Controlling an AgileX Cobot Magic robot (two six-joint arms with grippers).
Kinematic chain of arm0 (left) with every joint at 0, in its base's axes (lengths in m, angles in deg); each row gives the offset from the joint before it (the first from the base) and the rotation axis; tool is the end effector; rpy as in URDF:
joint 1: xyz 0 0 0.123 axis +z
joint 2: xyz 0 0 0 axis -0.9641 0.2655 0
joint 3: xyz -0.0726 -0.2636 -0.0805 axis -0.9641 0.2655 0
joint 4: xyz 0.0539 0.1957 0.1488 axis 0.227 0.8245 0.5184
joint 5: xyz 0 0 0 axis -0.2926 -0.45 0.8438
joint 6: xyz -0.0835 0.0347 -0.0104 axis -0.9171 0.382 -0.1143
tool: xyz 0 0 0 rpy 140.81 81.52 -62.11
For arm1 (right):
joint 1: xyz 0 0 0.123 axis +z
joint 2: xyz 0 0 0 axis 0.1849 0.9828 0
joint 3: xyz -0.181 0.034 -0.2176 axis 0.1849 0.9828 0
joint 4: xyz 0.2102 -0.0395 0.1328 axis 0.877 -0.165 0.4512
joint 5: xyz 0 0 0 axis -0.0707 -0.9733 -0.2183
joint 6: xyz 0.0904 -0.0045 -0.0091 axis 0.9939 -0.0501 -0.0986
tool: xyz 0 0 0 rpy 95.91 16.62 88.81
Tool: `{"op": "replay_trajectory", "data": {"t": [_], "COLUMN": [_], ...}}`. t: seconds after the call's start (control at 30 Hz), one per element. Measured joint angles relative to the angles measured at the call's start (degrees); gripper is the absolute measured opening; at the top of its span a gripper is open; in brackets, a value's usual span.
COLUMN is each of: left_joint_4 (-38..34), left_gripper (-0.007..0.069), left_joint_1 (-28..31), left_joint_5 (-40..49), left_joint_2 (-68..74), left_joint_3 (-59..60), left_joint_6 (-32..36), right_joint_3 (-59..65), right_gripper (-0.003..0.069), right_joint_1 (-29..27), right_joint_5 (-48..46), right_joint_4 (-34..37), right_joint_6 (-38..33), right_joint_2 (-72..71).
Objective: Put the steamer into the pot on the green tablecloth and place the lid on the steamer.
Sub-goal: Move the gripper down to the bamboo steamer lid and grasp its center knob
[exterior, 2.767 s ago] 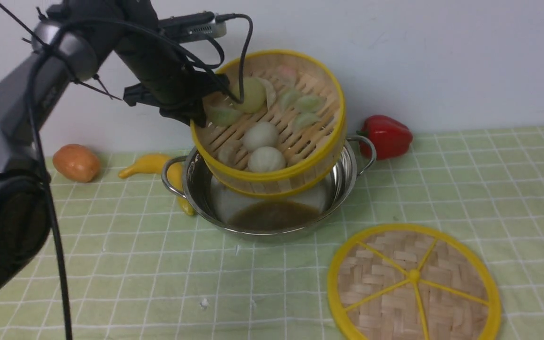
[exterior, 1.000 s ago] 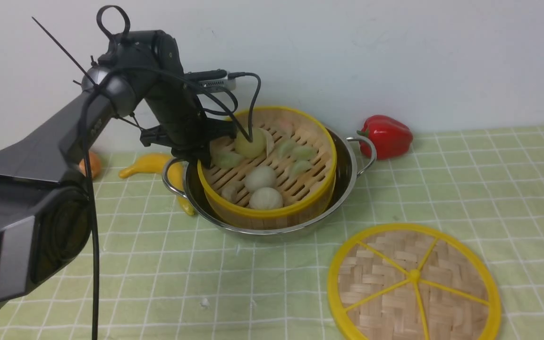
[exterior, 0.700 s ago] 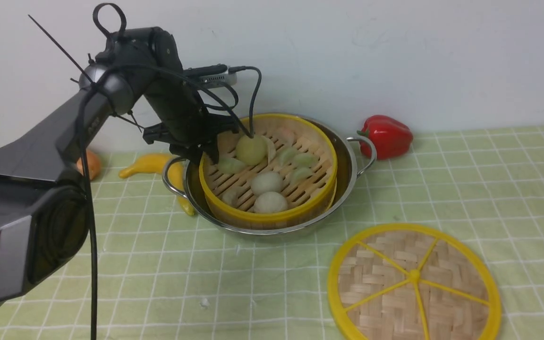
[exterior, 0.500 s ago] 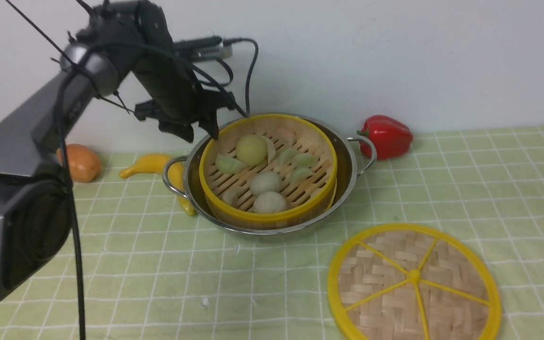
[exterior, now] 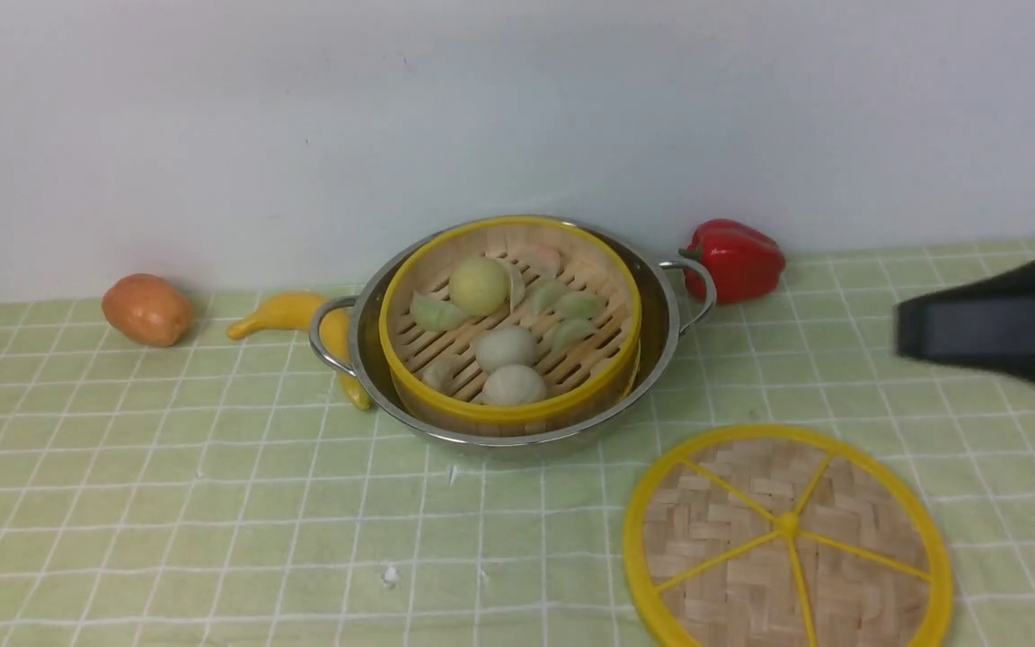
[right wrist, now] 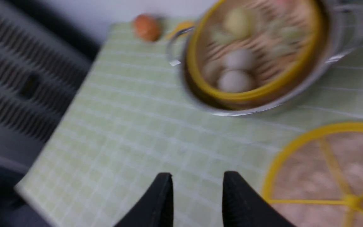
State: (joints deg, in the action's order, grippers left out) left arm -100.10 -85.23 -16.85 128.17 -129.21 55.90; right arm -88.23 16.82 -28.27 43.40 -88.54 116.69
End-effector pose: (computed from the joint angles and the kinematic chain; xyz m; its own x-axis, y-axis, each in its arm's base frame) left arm 0.3632 -0.0972 0.4880 -0.6178 0.0551 -0.7844 0.3830 0.8923 -0.2390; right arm 0.1732 0.0867 0.3560 -0.8013 0.0175 -0.5981 -0.4626 0.6158 0.6378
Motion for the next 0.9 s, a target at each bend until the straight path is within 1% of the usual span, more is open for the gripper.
{"op": "replay_trajectory", "data": {"t": [0.07, 0.1, 0.17, 0.27, 0.3, 0.33, 0.37, 0.4, 0.47, 0.53, 0.57, 0.6, 0.63, 0.77, 0.83, 0.87, 0.9], "left_joint_4": [-0.3, -0.3, -0.4, 0.2, 0.3, 0.3, 0.3, 0.3, 0.3, 0.3, 0.3, 0.3, 0.2, -0.4, -2.3, -2.3, -4.0], "left_gripper": [0.0026, -0.0003, -0.0023, -0.0023, -0.0023, -0.0023, -0.0023, -0.0023, -0.0023, -0.0023, -0.0023, -0.0023, -0.0023, -0.0023, -0.0023, -0.0023, -0.0023], "left_joint_1": [-0.4, -0.6, -0.8, -0.8, -0.8, -0.8, -0.8, -0.8, -0.8, -0.8, -0.8, -0.8, -0.8, -0.8, -0.8, -0.8, -0.8], "left_joint_5": [0.0, 0.0, 0.0, -0.1, -0.2, -0.2, -0.2, -0.2, -0.3, -0.5, -1.9, -2.3, -6.3, -20.0, -25.3, -25.3, -27.5], "left_joint_2": [-4.6, -7.1, -11.6, -18.9, -21.4, -25.0, -26.6, -27.7, -35.1, -40.0, -44.8, -45.5, -50.5, -63.9, -70.4, -70.4, -74.5], "left_joint_3": [0.0, 0.0, -0.1, 0.7, 1.7, 4.7, 6.2, 7.3, 15.8, 24.1, 30.6, 32.9, 41.2, 63.9, 74.1, 75.0, 82.3], "left_joint_6": [3.2, 4.9, 7.6, 10.2, 11.1, 12.9, 14.0, 14.3, 17.5, 19.5, 20.5, 20.9, 21.5, 20.7, 19.1, 19.0, 18.3], "right_joint_3": [0.0, 0.0, 0.0, -0.9, -1.6, -2.8, -4.0, -4.3, -7.5, -9.4, -10.5, -10.6, -11.8, -13.2, -13.3, -13.3, -13.3], "right_gripper": [0.024, 0.024, 0.024, 0.024, 0.024, 0.024, 0.024, 0.024, 0.024, 0.024, 0.024, 0.024, 0.024, 0.024, 0.024, 0.024, 0.024], "right_joint_1": [4.1, 5.6, 8.6, 10.4, 10.6, 10.8, 10.9, 10.9, 10.9, 11.3, 11.9, 12.2, 13.4, 16.7, 18.0, 18.1, 18.5], "right_joint_5": [-1.7, -2.2, -2.4, 0.9, 2.0, 3.4, 4.2, 4.3, 5.1, 5.3, 5.4, 5.4, 5.5, 5.6, 5.7, 5.7, 5.7], "right_joint_4": [-1.4, -3.9, -12.3, -28.9, -33.0, -38.4, -41.6, -42.1, -45.3, -45.5, -45.7, -45.7, -45.8, -48.8, -52.4, -52.4, -54.7], "right_joint_6": [-0.4, 0.3, 4.8, 16.9, 20.4, 25.7, 27.9, 28.9, 31.8, 32.1, 32.1, 32.1, 32.1, 34.3, 37.6, 37.9, 40.2], "right_joint_2": [2.2, 3.2, 5.5, 9.3, 10.5, 12.5, 13.7, 14.2, 17.7, 20.4, 22.6, 23.0, 25.2, 30.4, 32.9, 33.1, 34.7]}}
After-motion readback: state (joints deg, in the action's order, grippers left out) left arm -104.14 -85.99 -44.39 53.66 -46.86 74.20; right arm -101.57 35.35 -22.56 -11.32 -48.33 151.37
